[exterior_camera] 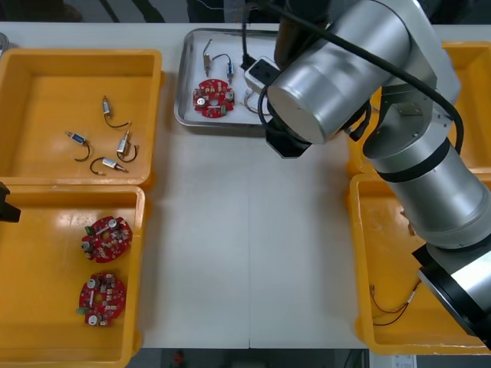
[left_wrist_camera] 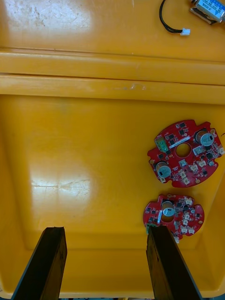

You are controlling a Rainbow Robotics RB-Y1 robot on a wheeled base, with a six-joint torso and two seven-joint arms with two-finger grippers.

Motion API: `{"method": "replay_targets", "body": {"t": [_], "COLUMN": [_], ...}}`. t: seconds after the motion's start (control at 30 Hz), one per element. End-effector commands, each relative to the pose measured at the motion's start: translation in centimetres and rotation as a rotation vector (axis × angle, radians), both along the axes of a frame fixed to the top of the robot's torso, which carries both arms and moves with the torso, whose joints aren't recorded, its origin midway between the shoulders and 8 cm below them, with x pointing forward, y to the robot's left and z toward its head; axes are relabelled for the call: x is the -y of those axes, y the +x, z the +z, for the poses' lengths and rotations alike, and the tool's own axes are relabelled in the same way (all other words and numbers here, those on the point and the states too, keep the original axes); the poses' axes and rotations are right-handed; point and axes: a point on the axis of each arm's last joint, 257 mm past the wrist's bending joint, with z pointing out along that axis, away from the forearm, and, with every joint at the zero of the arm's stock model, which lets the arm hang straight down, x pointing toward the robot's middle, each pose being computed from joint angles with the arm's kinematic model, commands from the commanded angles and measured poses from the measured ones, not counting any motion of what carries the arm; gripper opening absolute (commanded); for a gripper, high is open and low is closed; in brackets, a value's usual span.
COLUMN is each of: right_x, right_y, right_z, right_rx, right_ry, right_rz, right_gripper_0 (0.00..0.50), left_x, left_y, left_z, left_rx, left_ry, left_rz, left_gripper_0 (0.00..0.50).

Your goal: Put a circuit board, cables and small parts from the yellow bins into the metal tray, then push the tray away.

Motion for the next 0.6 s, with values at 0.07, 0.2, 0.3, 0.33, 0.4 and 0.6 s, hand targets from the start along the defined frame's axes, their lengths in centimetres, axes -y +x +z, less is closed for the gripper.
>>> {"method": "replay_targets", "body": {"t": [0.07, 0.2, 0.3, 0.33, 0.4, 0.6], "right_x": [3.3, 5.7, 7.4, 8.0, 9.0, 13.8], "right_y": [0.0, -0.1, -0.2, -0.4, -0.7, -1.9], "right_z": [0.7, 0.7, 1.2, 1.4, 1.6, 1.2], "right_rx": [-0.007, -0.040, -0.042, -0.038, -0.030, -0.004], "right_ry": [0.197, 0.310, 0.368, 0.385, 0.410, 0.435], "right_rz": [-0.194, -0.300, -0.349, -0.362, -0.386, -0.467], "right_gripper_0": [0.500, 0.500, 0.500, 0.500, 0.500, 0.500], "left_x": [-1.5, -1.5, -1.5, -1.5, -1.5, -1.5], "left_y": [-0.1, -0.1, -0.1, -0.1, -0.1, -0.1], "left_z": [1.5, 1.5, 1.5, 1.5, 1.5, 1.5], "left_rx": [0.029, 0.029, 0.029, 0.029, 0.029, 0.029], "left_ry": [0.087, 0.087, 0.087, 0.087, 0.087, 0.087], "left_rz": [-0.079, -0.079, -0.079, -0.079, -0.079, -0.079], "left_gripper_0": [0.500, 0.500, 0.500, 0.500, 0.500, 0.500]}}
